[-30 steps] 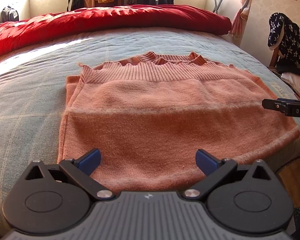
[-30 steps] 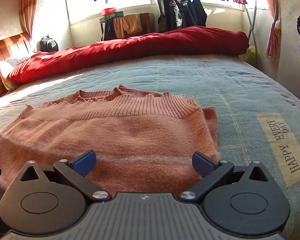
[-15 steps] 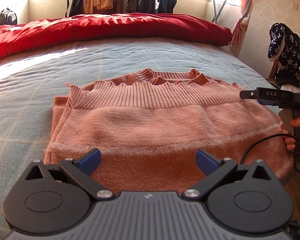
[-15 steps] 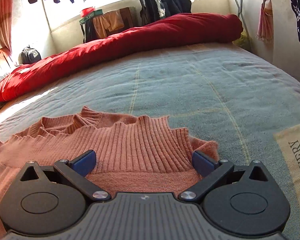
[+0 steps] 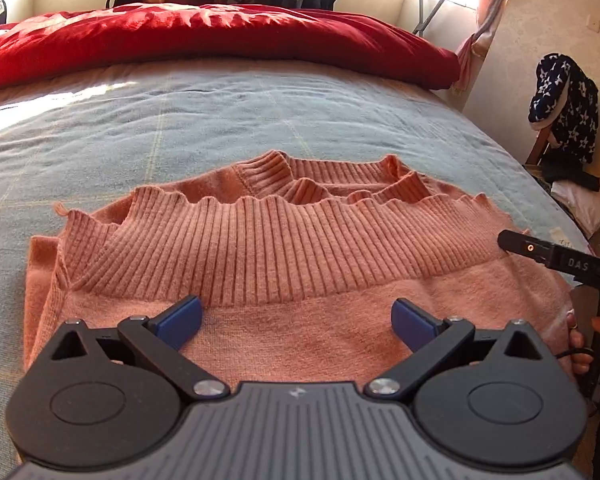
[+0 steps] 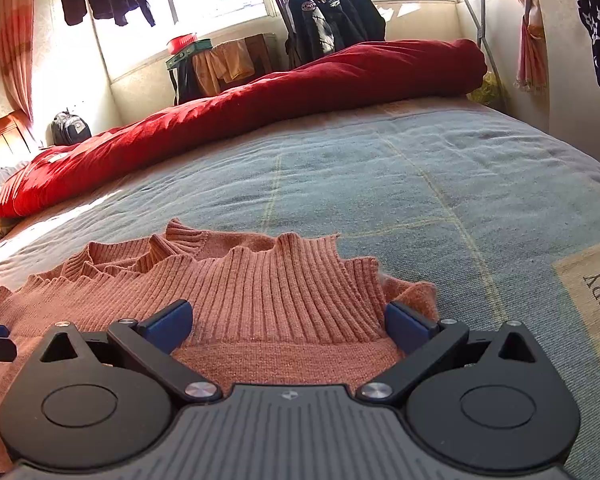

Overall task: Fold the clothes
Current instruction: 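Press the ribbed collar edge flat with both open tools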

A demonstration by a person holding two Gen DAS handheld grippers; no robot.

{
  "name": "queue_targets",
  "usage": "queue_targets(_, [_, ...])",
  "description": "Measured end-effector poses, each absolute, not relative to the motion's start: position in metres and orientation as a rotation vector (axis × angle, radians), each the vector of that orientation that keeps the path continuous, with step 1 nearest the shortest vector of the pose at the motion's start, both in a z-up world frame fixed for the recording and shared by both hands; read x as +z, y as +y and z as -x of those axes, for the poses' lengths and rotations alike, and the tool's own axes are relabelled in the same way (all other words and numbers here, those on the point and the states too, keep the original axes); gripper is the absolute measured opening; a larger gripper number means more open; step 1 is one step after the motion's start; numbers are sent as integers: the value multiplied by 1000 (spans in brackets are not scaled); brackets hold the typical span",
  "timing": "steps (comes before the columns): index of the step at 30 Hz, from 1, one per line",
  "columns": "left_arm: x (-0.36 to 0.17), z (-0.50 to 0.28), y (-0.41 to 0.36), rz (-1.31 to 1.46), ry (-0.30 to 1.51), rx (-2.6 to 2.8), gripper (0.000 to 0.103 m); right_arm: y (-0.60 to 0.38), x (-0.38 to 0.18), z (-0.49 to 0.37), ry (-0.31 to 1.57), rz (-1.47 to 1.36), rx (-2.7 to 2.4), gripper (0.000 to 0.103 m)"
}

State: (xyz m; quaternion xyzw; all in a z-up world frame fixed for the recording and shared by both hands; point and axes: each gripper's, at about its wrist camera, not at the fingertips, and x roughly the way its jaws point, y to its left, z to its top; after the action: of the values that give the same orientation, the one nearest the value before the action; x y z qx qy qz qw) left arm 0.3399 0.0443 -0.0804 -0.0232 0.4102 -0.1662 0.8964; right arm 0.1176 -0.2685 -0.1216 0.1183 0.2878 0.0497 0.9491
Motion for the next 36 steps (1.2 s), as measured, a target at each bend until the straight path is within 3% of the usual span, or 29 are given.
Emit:
queue_targets(6, [-41,-384,49,176,835,-437,101,-270,-123,-117,577,-247,106,103])
queue_targets(12, [-73,-446,39,277,993,-452,101,-272,-124,-116,571,-255,112,103])
queue_targets(18, [-102,-485,53,373,1014,-350,101,-274,-125,-115,562,-272,122,103])
queue_targets(24, [-78,-468,41,392,987,-454,101,-274,-125,-115,558,-277,125,103])
queue_targets(30, [-99,-474,17,293,1029,-439,101,-272,-122,-117,575,-262,118,103])
queue_targets(36, [-45,-427,13,202,926,-473,100,-266,-98,-104,603,-225,105,103])
